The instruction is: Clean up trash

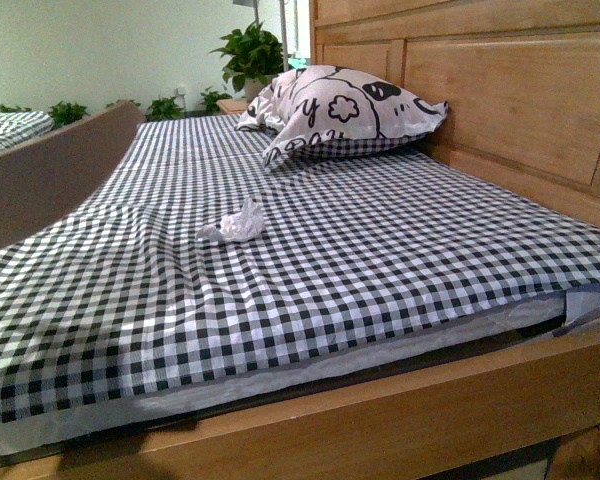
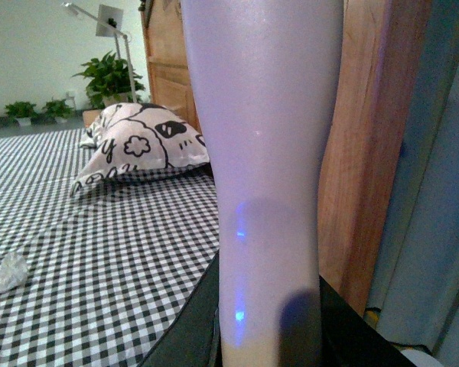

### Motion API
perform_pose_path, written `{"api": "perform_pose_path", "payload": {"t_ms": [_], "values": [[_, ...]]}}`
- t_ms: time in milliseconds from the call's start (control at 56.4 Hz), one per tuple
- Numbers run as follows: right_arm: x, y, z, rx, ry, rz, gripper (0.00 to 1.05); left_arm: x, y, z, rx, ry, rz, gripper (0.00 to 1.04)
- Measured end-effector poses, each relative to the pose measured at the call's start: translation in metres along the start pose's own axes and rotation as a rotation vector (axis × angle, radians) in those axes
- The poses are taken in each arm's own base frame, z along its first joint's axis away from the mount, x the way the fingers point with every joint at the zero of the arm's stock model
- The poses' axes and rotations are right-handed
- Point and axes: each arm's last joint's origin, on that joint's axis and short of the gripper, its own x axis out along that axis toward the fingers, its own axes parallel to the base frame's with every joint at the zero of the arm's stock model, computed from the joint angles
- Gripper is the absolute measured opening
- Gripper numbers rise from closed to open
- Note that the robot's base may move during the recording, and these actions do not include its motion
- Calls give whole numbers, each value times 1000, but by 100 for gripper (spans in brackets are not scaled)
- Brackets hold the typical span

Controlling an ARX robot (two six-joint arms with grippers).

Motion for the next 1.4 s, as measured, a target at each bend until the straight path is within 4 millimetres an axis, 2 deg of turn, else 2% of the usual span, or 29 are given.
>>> {"api": "perform_pose_path", "payload": {"t_ms": [195, 443, 656, 1010, 1276, 1365, 1400], "values": [[0, 0, 0, 0, 0, 0, 18, 38, 5, 3, 228, 82, -15, 24], [0, 0, 0, 0, 0, 0, 18, 65, -1, 12, 399, 100, -50, 24], [0, 0, 0, 0, 0, 0, 18, 86, -3, 12, 463, 138, -64, 24], [0, 0, 0, 0, 0, 0, 18, 107, -1, 14, 482, 166, -72, 24], [0, 0, 0, 0, 0, 0, 18, 112, -1, 11, 495, 201, -101, 24], [12, 9, 3, -45, 323, 49, 18, 112, -1, 11, 495, 201, -100, 24], [17, 13, 6, -65, 395, 87, 18, 112, -1, 11, 495, 202, -101, 24]]}}
